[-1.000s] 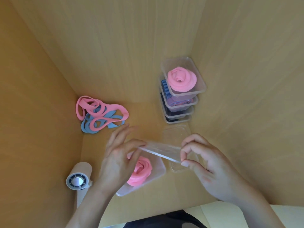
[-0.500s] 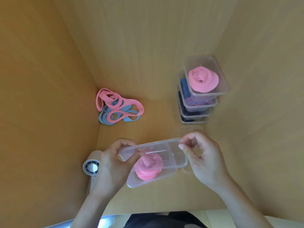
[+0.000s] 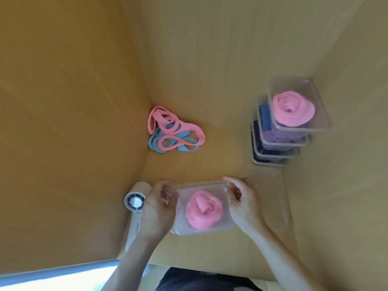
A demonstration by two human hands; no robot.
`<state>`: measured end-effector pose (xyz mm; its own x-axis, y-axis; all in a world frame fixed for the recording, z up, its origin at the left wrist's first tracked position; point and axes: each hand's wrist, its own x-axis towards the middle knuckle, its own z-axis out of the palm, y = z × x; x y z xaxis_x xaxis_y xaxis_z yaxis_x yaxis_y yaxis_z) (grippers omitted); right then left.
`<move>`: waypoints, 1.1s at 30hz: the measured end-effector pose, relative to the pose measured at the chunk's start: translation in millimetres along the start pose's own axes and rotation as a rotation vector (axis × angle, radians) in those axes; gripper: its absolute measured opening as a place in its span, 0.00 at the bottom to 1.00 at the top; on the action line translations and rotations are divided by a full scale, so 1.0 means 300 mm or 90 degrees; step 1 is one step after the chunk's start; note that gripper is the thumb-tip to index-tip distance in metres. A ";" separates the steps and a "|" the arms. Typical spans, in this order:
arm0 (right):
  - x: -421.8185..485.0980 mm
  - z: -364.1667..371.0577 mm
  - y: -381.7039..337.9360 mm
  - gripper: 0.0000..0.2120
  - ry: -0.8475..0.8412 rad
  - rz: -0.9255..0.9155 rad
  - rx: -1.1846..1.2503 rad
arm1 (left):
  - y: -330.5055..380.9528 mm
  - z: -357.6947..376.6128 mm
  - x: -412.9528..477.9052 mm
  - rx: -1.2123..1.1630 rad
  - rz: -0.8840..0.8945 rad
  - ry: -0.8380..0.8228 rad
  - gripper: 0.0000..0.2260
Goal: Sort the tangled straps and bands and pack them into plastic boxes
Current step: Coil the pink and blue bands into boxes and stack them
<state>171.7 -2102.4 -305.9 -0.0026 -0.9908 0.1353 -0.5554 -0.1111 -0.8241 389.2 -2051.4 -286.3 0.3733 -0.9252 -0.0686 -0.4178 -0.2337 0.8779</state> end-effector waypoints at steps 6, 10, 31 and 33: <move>-0.039 0.023 0.015 0.16 0.003 -0.006 -0.070 | -0.033 0.047 -0.034 0.162 0.110 0.027 0.13; -0.059 0.040 0.027 0.17 0.021 -0.017 -0.095 | -0.042 0.079 -0.057 0.253 0.143 0.046 0.14; -0.045 0.049 0.065 0.28 -0.018 0.017 0.012 | -0.056 0.127 -0.052 0.405 0.194 -0.196 0.29; -0.040 0.047 0.066 0.28 -0.018 0.020 0.013 | -0.053 0.128 -0.052 0.424 0.194 -0.202 0.29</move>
<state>172.4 -2093.7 -331.5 0.0045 -0.9956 0.0939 -0.5385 -0.0815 -0.8387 358.3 -2044.7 -317.3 -0.0484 -0.9947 -0.0907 -0.9078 0.0059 0.4194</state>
